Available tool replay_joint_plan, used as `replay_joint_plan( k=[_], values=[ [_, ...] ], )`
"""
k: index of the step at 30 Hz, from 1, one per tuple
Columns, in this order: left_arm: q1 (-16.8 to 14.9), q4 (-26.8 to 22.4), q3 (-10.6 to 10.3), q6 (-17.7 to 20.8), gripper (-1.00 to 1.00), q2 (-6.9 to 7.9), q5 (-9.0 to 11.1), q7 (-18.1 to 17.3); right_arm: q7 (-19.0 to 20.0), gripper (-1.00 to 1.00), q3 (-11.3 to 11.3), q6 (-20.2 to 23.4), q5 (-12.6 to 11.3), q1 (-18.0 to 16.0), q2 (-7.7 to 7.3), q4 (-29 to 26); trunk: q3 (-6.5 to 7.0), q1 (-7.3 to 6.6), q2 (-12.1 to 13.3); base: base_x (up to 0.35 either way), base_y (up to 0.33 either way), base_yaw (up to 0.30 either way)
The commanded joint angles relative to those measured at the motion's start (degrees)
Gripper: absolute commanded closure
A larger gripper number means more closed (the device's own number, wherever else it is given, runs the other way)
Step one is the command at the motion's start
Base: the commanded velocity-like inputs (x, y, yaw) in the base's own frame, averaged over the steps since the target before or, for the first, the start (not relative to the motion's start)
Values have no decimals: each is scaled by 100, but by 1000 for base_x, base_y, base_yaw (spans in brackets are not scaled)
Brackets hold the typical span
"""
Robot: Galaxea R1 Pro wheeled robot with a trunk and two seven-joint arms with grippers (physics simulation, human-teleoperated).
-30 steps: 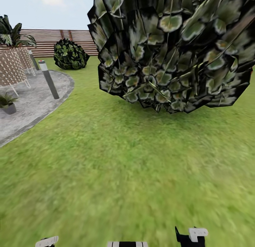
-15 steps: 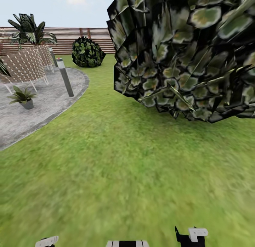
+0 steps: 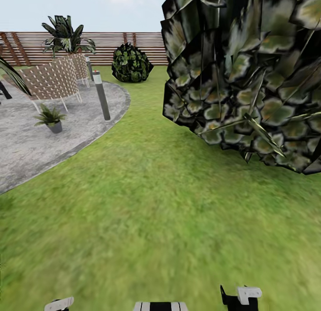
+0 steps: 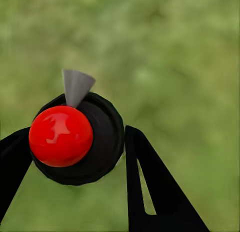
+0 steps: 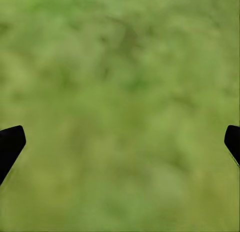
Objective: Pick up the pesticide atomizer in the garden and spray insectifuge to fully cover both potted plants in the garden.
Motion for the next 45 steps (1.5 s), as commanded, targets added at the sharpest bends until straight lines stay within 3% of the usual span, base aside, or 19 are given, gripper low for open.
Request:
replay_joint_plan(
  k=[1,25,45],
  values=[
    [-7,4,49,-18,100,-2,-28,-39,-22,-100,-39,-14,61,-2,0,4,-9,2,-1,340,-65,251],
    [-7,4,49,-17,100,-3,-26,-39,-22,-100,-39,-13,61,-2,0,8,-104,2,-1,340,-94,251],
    [-6,4,49,-26,100,-7,-27,-39,-22,-100,-38,-13,61,-2,0,8,-175,2,-1,340,-11,251]
  ],
)
